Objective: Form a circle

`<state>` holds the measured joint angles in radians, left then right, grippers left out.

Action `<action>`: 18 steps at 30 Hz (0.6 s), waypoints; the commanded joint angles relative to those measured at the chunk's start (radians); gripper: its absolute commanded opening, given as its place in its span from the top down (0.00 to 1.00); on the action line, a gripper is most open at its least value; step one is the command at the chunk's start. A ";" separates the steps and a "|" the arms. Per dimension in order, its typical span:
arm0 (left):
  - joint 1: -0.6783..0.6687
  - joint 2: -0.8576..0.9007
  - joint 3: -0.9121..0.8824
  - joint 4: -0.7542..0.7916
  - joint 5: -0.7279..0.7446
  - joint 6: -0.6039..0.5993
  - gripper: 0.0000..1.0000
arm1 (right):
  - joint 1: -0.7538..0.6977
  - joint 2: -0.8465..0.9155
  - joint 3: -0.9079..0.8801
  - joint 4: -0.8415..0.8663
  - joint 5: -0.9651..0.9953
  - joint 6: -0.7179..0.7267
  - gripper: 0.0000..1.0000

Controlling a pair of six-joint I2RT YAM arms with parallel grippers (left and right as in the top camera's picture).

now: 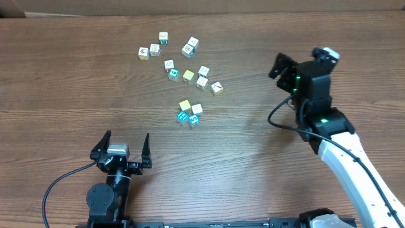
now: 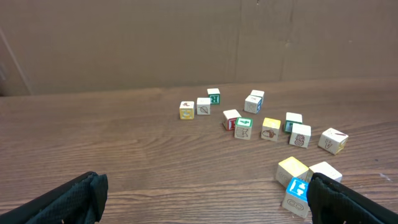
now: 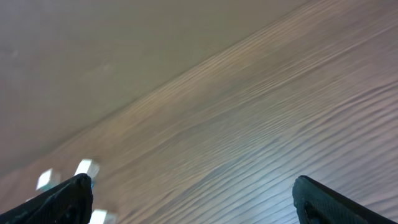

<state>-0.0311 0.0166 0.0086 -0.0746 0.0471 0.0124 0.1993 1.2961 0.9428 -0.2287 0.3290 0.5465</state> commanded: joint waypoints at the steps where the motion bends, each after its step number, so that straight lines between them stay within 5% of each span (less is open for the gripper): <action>1: -0.001 -0.013 -0.004 -0.001 -0.006 0.026 0.00 | -0.042 -0.034 0.008 -0.006 0.037 -0.005 0.00; 8: -0.001 -0.013 -0.004 -0.001 -0.006 0.026 0.01 | -0.071 -0.043 0.007 -0.019 0.037 -0.005 0.00; 18: -0.001 -0.012 -0.004 -0.001 -0.006 0.026 0.00 | -0.090 -0.057 -0.005 -0.322 0.052 -0.006 0.00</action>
<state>-0.0311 0.0166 0.0086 -0.0746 0.0471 0.0227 0.1242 1.2629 0.9428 -0.5426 0.3561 0.5453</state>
